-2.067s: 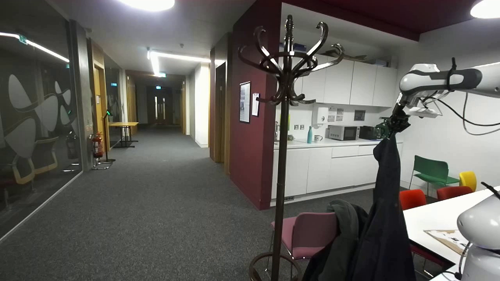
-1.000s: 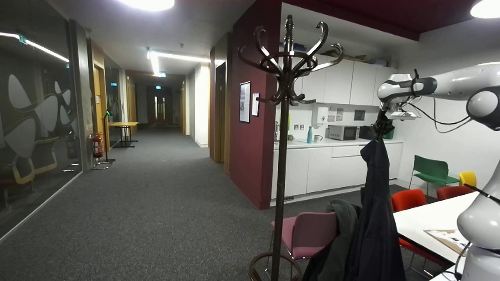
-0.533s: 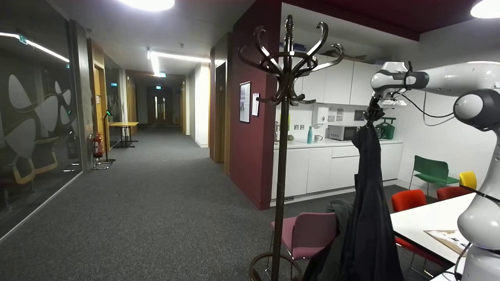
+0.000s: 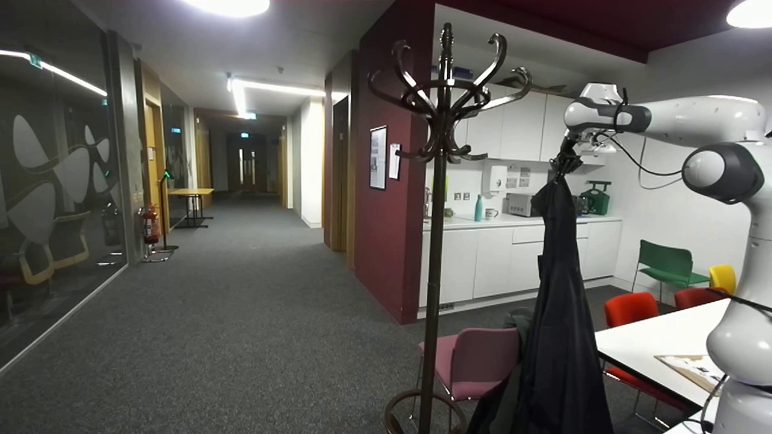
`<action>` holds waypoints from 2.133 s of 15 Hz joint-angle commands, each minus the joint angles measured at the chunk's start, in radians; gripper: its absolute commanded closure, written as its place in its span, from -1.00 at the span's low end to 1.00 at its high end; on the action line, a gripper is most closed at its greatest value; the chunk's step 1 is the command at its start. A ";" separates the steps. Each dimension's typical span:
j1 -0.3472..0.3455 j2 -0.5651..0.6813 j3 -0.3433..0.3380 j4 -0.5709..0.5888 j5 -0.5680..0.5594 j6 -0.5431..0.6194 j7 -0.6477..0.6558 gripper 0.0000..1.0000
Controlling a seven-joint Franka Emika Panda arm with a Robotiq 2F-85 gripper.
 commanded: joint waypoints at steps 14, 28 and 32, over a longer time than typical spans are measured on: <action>-0.016 0.131 -0.017 0.122 -0.002 0.044 -0.025 0.99; -0.068 0.405 -0.021 0.441 0.091 0.230 -0.014 0.99; -0.071 0.467 -0.009 0.492 0.151 0.263 -0.024 0.99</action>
